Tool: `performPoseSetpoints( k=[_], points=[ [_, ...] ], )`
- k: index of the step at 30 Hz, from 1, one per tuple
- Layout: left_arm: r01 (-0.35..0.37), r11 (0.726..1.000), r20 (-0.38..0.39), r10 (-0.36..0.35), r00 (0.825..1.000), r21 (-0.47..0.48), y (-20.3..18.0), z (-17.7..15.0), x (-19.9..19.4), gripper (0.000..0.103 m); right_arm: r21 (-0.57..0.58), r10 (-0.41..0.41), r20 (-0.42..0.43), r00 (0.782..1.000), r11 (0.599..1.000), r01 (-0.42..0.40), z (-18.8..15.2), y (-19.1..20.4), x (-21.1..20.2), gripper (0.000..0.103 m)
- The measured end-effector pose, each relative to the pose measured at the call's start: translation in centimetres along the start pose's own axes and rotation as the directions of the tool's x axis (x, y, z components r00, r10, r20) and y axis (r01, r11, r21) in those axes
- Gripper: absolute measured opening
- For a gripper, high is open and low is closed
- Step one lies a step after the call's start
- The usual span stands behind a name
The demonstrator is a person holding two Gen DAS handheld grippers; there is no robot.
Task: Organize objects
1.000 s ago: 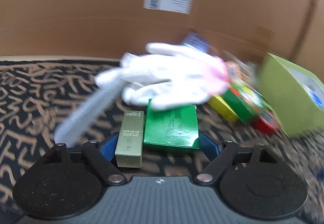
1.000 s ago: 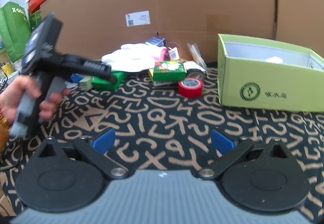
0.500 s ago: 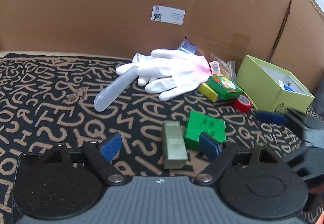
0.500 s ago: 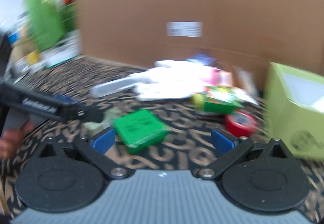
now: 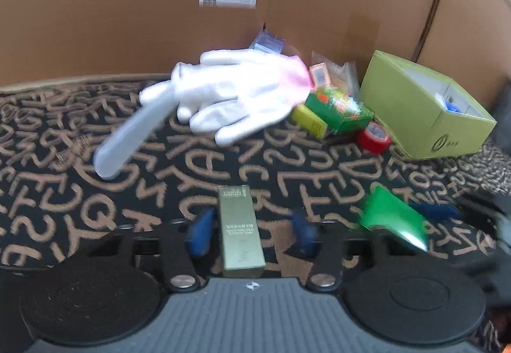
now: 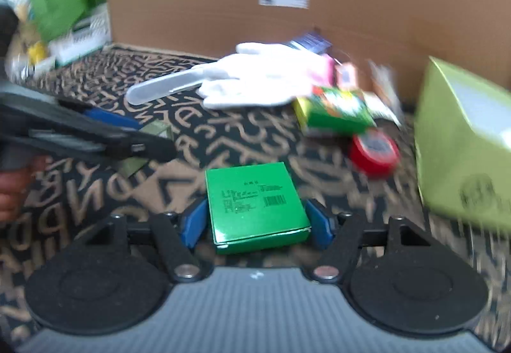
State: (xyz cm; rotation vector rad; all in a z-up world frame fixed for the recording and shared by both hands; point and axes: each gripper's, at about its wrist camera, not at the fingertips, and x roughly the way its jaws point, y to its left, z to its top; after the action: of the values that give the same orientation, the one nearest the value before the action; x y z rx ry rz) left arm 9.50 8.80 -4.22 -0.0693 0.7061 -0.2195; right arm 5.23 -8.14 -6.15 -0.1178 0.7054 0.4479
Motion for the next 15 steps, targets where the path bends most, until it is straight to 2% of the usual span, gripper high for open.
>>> performPoseSetpoints(
  k=[1, 3, 5, 7, 9, 13, 14, 15],
  points=[
    [-0.007, 1.0, -0.008, 0.007, 1.0, 0.02, -0.3, 0.0, 0.1, 0.029, 0.021, 0.005, -0.004, 1.0, 1.0, -0.005, -0.8, 0.0, -0.7, 0.067],
    [0.034, 0.999, -0.026, -0.033, 0.999, 0.039, -0.8, 0.0, -0.1, 0.024, 0.034, -0.004, 0.006, 1.0, 0.999, 0.003, -2.1, 0.3, -2.0, 0.07],
    [0.097, 0.992, -0.05, -0.093, 0.994, 0.077, -1.9, -0.4, -0.5, 0.024, 0.029, -0.014, 0.011, 1.0, 0.999, 0.014, -2.7, 0.3, -3.0, 0.072],
    [0.12, 0.984, -0.062, -0.113, 0.992, 0.129, -3.5, -1.0, -0.8, 0.024, 0.013, -0.013, 0.027, 1.0, 1.0, 0.013, -2.6, 0.2, -3.4, 0.077],
    [0.107, 0.982, -0.063, -0.098, 0.993, 0.158, -4.5, -1.4, -1.1, 0.024, -0.014, -0.021, 0.033, 0.999, 1.0, 0.021, -2.3, 0.1, -3.1, 0.082],
    [0.062, 0.984, -0.059, -0.053, 0.997, 0.17, -5.0, -1.7, -1.0, 0.024, -0.079, -0.014, 0.028, 1.0, 0.997, 0.016, -1.8, 0.0, -2.0, 0.082],
    [0.053, 0.985, -0.061, -0.044, 0.997, 0.161, -4.8, -1.6, -1.0, 0.025, -0.09, 0.001, 0.032, 0.999, 0.996, 0.002, -1.8, 0.0, -1.7, 0.082],
    [0.044, 0.987, -0.061, -0.035, 0.998, 0.154, -4.7, -1.6, -1.0, 0.027, -0.093, 0.012, 0.03, 0.999, 0.996, -0.01, -1.7, 0.0, -1.5, 0.074]
  ],
)
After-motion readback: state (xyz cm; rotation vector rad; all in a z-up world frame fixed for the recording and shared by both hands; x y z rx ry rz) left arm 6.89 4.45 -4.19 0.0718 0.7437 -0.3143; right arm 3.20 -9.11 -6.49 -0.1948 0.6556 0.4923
